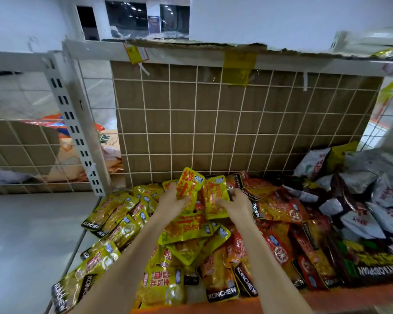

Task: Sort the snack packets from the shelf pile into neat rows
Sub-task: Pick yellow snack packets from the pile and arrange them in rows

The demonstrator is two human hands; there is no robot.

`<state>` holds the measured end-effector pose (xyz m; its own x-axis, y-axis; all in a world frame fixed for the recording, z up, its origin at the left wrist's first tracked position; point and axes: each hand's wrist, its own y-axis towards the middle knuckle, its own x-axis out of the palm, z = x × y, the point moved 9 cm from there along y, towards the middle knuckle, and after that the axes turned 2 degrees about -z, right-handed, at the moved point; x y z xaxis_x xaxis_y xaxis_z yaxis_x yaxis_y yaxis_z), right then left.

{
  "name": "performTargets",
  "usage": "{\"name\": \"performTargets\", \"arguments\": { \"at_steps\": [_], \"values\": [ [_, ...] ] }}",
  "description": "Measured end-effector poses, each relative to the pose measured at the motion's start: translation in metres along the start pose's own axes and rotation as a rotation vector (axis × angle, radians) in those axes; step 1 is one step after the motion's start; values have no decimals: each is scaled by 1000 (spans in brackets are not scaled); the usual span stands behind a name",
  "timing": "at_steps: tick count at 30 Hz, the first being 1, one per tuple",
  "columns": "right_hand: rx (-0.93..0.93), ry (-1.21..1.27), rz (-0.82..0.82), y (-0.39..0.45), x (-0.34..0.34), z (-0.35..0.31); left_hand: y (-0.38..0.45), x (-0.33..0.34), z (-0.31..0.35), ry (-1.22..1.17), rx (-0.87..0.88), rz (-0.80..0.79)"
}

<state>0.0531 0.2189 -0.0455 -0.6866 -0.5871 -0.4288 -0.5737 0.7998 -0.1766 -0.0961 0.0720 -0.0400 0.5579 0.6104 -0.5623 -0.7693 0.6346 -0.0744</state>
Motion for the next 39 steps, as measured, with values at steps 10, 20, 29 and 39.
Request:
{"name": "performTargets", "arguments": {
  "at_steps": [10,20,29,39],
  "values": [
    [-108,418,-101,-42,0,-18,-49,-45,-8,-567,58,150],
    [-82,519,-220,-82,26,-6,-109,-42,-26,-742,23,199],
    [-149,454,-443,-99,53,-10,-155,-43,-52,-808,-67,388],
    [-133,412,-795,-154,143,-15,-281,-89,-120,-791,-218,874]
  ]
}}
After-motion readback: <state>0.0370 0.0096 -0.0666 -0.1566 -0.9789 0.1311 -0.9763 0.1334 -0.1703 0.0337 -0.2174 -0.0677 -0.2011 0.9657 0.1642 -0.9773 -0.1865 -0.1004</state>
